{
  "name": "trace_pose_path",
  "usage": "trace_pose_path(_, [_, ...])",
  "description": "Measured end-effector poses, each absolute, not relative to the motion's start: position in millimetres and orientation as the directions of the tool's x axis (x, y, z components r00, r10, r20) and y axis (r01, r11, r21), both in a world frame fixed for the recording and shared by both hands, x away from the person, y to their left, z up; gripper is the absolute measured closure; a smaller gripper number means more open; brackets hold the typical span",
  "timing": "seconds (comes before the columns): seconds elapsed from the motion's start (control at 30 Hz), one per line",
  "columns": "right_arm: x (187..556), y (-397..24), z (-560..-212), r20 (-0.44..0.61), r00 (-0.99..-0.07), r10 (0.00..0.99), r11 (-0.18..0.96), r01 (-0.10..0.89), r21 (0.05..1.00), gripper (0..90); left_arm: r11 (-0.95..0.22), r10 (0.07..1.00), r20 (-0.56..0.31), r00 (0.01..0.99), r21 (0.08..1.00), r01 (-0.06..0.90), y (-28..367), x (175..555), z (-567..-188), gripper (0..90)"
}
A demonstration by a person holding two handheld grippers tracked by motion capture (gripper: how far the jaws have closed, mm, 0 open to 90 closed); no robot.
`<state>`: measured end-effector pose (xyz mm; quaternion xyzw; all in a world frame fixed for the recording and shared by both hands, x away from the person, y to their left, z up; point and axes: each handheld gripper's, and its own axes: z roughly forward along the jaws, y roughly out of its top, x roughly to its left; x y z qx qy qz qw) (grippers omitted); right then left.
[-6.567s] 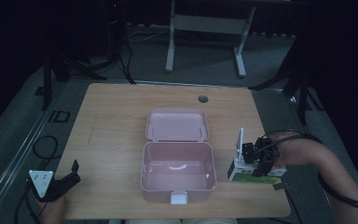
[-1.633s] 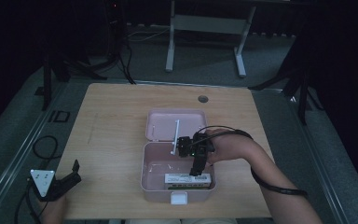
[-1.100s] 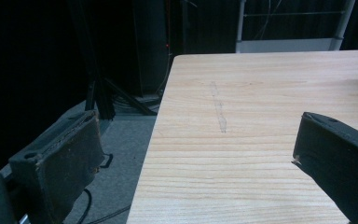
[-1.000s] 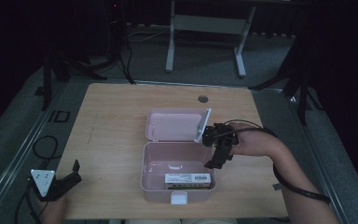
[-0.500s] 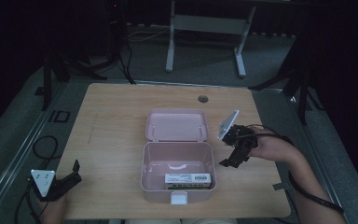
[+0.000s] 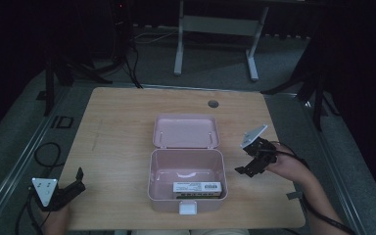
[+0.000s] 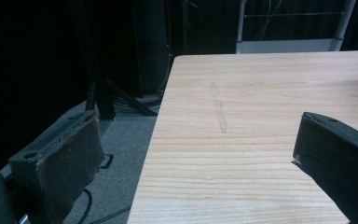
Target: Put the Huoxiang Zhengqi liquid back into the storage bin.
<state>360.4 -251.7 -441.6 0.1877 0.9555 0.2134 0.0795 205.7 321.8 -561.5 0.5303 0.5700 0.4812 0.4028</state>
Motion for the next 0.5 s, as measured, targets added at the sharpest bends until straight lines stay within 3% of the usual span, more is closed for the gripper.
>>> trace_pose_path(0.23, [359.5,-269.9,-480.9,-0.068,-0.865,0.497,0.753,0.390,0.530,13.1,-0.028,0.992,0.054,-0.114,0.975,0.219,321.3,206.0,-561.5,1.6])
trace_pose_path(0.43, [357.3,-275.2,-498.8,-0.069,-0.853,0.518,0.741,0.406,0.535,13.1,-0.028,0.992,0.054,-0.114,0.975,0.219,321.4,205.8,-561.5,1.6])
trace_pose_path(0.5, [354.4,-281.7,-510.6,-0.084,-0.824,0.560,0.695,0.412,0.589,12.7,-0.028,0.992,0.055,-0.114,0.975,0.221,321.3,205.9,-561.5,1.6])
